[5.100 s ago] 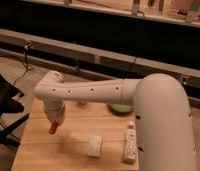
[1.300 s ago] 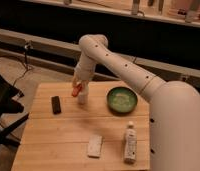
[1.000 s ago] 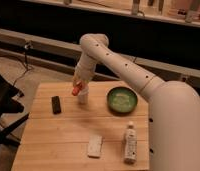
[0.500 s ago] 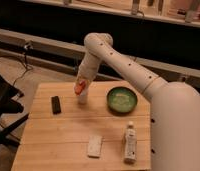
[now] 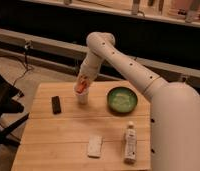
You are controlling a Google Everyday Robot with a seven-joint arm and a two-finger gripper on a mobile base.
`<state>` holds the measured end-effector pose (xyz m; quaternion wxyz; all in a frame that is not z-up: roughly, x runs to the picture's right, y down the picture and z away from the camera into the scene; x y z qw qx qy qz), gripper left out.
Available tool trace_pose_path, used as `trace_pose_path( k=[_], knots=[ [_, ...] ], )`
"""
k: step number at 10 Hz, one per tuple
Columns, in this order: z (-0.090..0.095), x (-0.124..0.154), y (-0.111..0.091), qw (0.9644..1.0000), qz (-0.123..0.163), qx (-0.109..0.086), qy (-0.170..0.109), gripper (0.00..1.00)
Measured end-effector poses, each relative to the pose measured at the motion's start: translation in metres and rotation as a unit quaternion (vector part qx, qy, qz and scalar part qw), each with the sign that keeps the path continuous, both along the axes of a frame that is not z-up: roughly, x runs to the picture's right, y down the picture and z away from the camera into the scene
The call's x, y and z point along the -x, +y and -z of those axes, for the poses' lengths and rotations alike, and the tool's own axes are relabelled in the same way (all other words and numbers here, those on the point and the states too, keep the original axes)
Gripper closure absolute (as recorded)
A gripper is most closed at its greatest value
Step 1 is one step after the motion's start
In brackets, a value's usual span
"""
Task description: Place the pepper in the ceramic cup
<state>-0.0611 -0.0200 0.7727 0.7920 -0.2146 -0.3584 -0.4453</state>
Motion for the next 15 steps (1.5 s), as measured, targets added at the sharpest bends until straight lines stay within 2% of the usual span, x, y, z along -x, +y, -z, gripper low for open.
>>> trace_pose_path(
  k=[1, 4, 8, 11, 12, 15],
  knots=[
    [0.0, 0.001, 0.0, 1.0, 0.002, -0.005, -0.004, 1.0],
    [-0.003, 0.022, -0.008, 0.9982, 0.004, -0.047, -0.036, 1.0],
    [-0.015, 0.016, -0.016, 0.9971, -0.005, -0.071, -0.027, 1.0],
    [-0.027, 0.01, -0.02, 0.9969, -0.013, -0.076, -0.019, 0.99],
    [-0.031, 0.012, -0.02, 0.9968, -0.014, -0.075, -0.02, 0.95],
    [-0.041, 0.015, -0.019, 0.997, -0.013, -0.072, -0.023, 0.65]
  ],
)
